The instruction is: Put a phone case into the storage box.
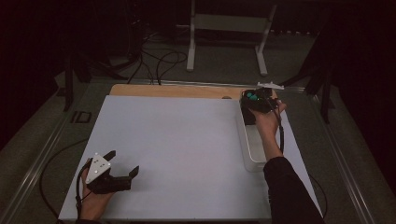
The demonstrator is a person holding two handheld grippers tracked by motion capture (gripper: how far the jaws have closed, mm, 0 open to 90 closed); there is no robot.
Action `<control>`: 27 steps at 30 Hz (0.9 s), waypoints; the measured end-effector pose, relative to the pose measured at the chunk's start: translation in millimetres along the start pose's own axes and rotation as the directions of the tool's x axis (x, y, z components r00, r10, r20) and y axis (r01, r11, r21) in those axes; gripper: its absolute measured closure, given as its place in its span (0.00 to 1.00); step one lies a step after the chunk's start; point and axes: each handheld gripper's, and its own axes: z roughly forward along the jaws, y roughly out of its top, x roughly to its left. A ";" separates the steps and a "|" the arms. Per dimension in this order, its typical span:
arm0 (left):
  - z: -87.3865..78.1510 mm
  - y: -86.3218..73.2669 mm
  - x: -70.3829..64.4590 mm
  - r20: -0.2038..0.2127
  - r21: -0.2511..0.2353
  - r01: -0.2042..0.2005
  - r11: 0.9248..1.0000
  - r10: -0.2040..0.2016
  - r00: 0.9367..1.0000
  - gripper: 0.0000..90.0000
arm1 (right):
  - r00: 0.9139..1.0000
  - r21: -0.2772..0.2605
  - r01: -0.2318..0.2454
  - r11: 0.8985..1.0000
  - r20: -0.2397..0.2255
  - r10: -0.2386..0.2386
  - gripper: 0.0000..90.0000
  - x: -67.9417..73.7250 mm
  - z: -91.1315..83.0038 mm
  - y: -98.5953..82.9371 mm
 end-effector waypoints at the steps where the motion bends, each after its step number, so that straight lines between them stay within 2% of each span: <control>1: 0.0 0.0 -0.1 0.001 0.000 0.000 1.000 0.000 1.000 0.00 | 1.000 -0.002 0.002 1.000 -0.005 -0.002 0.13 -0.1 2.2 0.1; 8: 0.2 -0.2 -0.3 0.003 0.002 0.001 1.000 -0.001 1.000 0.00 | 1.000 0.010 0.019 1.000 -0.010 -0.019 0.10 0.7 5.1 -0.5; 17: 0.1 -0.2 -0.4 0.003 0.002 0.002 1.000 -0.002 1.000 0.00 | 1.000 -0.008 0.011 1.000 -0.022 -0.011 0.10 0.1 0.0 -1.7; 24: 0.2 -0.1 -0.5 0.005 0.004 0.001 1.000 -0.001 1.000 0.00 | 0.998 -0.015 0.001 1.000 -0.057 -0.002 0.10 -0.2 -9.6 -3.8; 27: 0.3 0.0 -1.0 0.006 0.004 0.001 1.000 -0.001 1.000 0.00 | 0.996 -0.022 0.022 1.000 -0.082 -0.024 0.10 1.2 -18.3 -6.1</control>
